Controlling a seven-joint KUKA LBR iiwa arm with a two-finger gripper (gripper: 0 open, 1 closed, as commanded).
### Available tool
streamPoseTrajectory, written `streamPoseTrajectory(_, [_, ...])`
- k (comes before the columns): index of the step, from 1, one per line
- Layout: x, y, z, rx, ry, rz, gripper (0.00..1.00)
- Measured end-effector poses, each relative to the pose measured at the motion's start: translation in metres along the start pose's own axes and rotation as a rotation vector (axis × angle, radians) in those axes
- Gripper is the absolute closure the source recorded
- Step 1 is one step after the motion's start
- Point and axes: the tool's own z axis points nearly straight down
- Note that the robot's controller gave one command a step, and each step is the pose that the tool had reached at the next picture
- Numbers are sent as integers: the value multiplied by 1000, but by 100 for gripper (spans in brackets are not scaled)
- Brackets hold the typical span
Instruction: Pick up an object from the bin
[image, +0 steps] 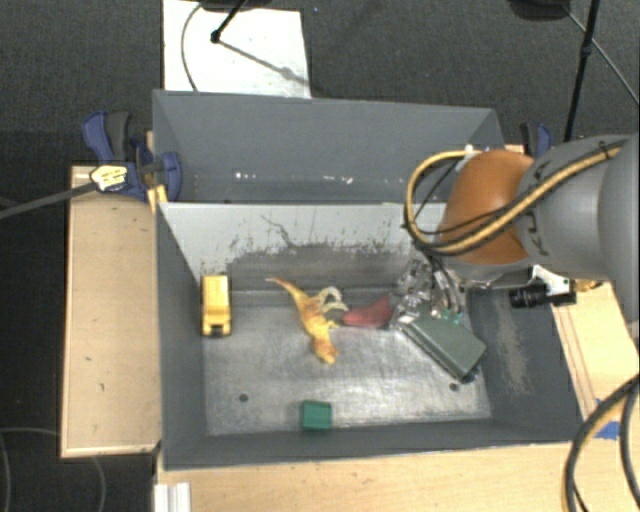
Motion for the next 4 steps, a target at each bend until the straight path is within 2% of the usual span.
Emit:
streamPoseTrajectory(1, [0, 0, 0, 0, 0, 0, 100])
streamPoseTrajectory(2, [17, -2, -10, 4, 14, -3, 100])
streamPoseTrajectory(3, [16, -19, -36, 6, 39, -68, 100])
streamPoseTrajectory(4, [74, 3, -30, 5, 40, -88, 0])
